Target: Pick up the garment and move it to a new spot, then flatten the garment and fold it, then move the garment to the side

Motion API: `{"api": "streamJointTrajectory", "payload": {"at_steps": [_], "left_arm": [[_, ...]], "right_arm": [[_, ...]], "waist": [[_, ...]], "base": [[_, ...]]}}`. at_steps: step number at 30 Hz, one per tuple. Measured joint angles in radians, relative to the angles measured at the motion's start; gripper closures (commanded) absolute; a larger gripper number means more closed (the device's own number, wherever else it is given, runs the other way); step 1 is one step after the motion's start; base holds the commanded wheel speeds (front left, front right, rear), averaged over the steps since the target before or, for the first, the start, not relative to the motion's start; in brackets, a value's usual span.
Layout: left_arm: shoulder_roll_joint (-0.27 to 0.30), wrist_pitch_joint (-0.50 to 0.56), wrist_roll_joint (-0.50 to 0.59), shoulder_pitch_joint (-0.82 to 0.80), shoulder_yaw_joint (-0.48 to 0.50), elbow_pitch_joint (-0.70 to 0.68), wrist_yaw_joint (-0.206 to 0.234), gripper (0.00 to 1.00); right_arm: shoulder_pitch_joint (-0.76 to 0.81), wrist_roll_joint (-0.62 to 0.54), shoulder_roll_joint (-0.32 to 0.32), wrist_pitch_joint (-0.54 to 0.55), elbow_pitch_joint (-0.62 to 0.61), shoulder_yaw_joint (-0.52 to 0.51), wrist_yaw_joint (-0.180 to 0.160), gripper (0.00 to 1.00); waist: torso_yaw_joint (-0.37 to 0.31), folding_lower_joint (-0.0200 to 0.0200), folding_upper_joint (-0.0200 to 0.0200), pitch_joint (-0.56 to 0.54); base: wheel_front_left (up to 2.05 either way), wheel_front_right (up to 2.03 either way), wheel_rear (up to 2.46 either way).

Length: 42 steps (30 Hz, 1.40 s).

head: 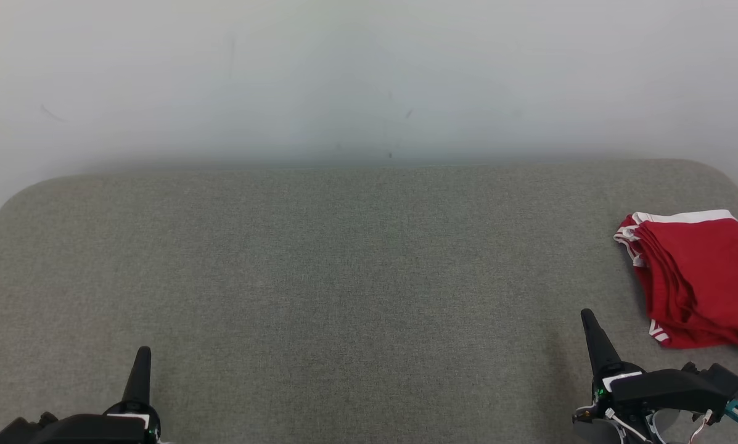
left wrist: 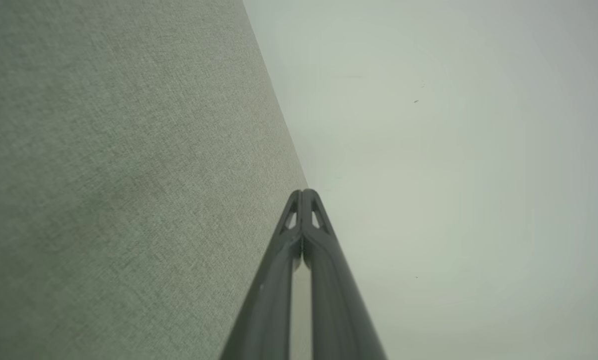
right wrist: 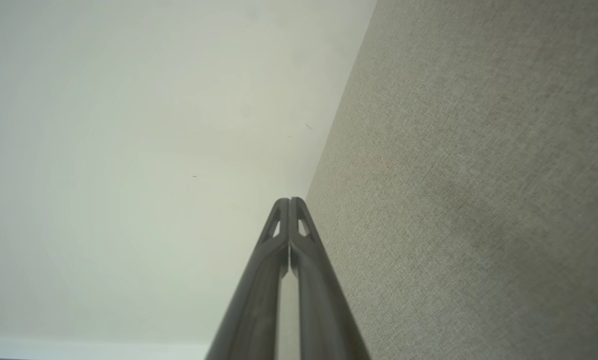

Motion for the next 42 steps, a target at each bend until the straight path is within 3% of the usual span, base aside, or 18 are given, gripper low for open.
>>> {"api": "streamJointTrajectory", "payload": {"at_steps": [42], "left_arm": [[-0.012,0.082,-0.263,-0.061,0.041,0.003,-0.006,1.00]], "right_arm": [[-0.076,0.304,-0.001,0.009,0.042,0.005,0.000,1.00]], "waist": [[0.009,0.0000,0.0000,0.015]], "base": [[0.00,0.00,0.00]]}}
